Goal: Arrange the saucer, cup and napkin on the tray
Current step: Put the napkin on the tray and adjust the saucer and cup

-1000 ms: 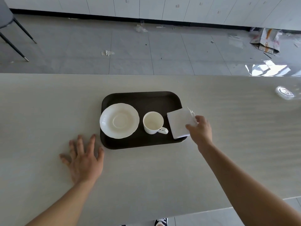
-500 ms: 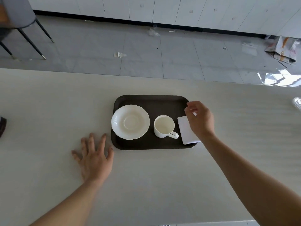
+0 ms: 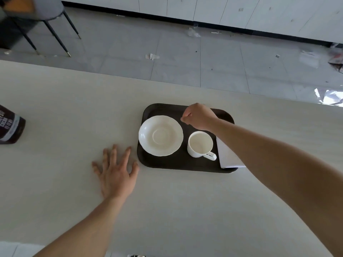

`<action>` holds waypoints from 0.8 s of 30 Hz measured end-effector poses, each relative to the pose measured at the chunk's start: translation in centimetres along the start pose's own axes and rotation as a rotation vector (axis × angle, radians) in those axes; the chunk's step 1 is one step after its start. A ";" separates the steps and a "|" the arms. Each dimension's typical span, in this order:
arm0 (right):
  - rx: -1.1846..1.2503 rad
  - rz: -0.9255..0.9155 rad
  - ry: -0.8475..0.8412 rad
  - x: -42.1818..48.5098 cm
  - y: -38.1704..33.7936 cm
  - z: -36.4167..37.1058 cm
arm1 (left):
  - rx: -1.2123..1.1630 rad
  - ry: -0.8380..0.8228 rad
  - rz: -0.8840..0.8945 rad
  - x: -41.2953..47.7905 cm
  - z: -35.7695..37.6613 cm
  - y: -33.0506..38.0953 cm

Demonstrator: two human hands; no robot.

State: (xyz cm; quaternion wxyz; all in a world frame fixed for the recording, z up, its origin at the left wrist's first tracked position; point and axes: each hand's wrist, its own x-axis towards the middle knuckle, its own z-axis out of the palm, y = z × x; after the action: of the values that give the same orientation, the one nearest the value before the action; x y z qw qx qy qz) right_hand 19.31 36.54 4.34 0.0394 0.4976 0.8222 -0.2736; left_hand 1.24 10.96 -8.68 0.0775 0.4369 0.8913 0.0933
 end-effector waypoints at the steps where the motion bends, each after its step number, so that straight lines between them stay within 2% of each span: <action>1: -0.008 0.020 -0.032 0.2 -0.3 0.0 | -0.002 0.004 0.000 0.0 0.0 0.0; 5: -0.039 0.080 -0.190 0.8 -1.0 0.0 | 0.005 0.012 0.012 0.1 0.1 0.1; 12: -0.007 0.115 -0.300 2.0 -1.0 0.9 | 0.015 0.028 0.021 0.1 0.2 0.0; 24: 0.309 0.224 -0.182 4.0 0.5 2.3 | 0.028 0.021 0.004 0.0 -0.2 0.3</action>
State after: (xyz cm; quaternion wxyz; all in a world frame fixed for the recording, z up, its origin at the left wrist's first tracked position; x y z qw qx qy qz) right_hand 17.21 38.77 0.88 0.0668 0.5593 0.7030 -0.4341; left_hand 1.48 11.10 -8.44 0.0617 0.4386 0.8925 0.0858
